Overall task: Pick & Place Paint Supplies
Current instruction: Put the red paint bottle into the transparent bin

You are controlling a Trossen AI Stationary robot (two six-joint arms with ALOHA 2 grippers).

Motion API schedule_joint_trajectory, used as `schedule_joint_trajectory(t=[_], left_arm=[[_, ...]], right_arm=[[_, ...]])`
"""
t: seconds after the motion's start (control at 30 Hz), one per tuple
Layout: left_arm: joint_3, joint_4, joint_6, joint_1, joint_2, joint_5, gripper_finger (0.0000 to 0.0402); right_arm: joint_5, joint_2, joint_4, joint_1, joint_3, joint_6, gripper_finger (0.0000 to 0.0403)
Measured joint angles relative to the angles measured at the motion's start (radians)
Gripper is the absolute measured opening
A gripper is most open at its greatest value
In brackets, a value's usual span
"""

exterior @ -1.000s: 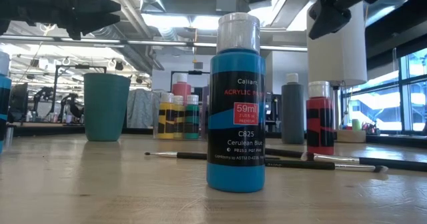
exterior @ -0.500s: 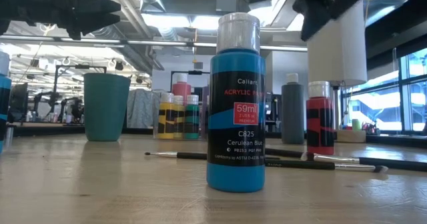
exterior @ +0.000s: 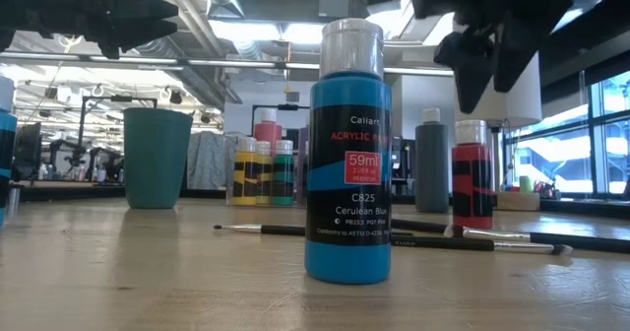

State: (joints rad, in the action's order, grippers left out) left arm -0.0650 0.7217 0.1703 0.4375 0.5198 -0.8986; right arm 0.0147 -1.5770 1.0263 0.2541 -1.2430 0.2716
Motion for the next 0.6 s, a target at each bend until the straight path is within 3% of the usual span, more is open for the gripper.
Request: schedule_joint_trajectory(t=[0.6], left_arm=[[0.0, 0.0, 0.0, 0.0, 0.0, 0.0, 0.0224]], right_arm=[[-0.009, -0.038, -0.045, -0.007, 0.0, -0.011, 0.0344]])
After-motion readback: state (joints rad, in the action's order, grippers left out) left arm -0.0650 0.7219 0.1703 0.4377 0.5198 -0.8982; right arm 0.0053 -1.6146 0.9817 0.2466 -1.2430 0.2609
